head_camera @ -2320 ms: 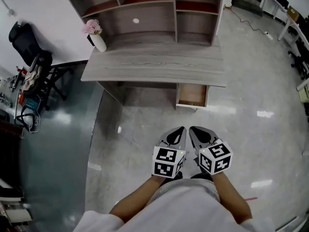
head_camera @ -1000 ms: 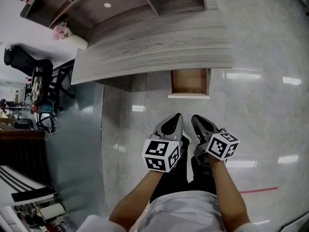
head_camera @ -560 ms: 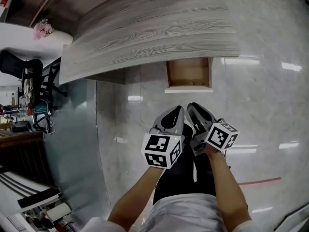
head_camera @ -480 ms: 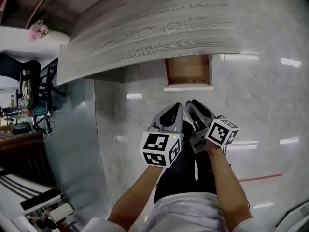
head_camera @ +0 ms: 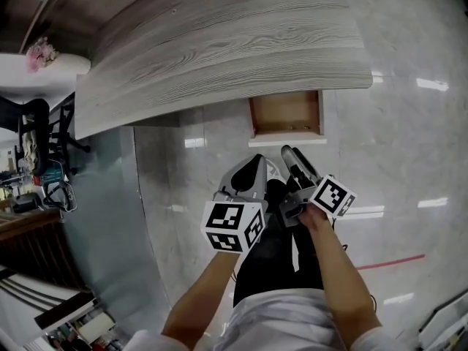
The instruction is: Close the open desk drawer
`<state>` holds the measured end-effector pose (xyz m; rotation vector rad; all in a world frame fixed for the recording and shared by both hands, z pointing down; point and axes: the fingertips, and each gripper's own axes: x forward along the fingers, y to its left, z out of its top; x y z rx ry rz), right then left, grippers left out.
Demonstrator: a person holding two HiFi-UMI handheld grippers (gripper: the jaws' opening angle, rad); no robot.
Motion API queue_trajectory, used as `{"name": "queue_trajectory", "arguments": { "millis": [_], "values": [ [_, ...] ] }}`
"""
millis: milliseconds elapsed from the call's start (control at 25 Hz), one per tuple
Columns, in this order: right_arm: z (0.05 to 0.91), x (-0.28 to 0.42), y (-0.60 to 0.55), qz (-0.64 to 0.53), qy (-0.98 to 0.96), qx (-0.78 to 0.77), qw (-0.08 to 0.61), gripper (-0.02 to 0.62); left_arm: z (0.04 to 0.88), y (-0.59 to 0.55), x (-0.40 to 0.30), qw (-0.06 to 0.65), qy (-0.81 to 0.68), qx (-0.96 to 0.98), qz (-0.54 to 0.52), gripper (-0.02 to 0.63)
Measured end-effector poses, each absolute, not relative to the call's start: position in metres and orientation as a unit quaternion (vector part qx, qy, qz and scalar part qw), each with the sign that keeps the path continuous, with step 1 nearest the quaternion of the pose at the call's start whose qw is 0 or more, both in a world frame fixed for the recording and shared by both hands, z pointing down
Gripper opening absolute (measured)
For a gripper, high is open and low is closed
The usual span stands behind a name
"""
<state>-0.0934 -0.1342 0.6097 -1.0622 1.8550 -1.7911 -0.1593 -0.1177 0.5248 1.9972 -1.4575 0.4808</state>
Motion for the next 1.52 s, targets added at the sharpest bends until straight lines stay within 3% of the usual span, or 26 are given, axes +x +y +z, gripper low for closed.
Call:
{"name": "queue_trajectory", "arguments": {
  "millis": [440, 480, 560, 600, 1520],
  "values": [
    [0.627, -0.095, -0.154, -0.659, 0.600, -0.407, 0.202, 0.230, 0.528, -0.132, -0.176, 0.310, -0.544, 0.756, 0.189, 0.002],
    [0.629, -0.095, -0.154, -0.658, 0.598, -0.409, 0.205, 0.219, 0.528, -0.133, -0.176, 0.310, -0.544, 0.756, 0.189, 0.002],
    [0.636, -0.091, -0.148, -0.664, 0.587, -0.420, 0.195, 0.134, 0.527, -0.134, -0.177, 0.309, -0.543, 0.758, 0.189, 0.002],
    [0.638, -0.090, -0.146, -0.667, 0.583, -0.422, 0.194, 0.129, 0.526, -0.135, -0.176, 0.309, -0.541, 0.759, 0.189, 0.002],
    [0.589, -0.090, -0.160, -0.691, 0.562, -0.386, 0.239, 0.121, 0.498, -0.152, -0.154, 0.300, -0.515, 0.785, 0.170, 0.002]
  ]
}}
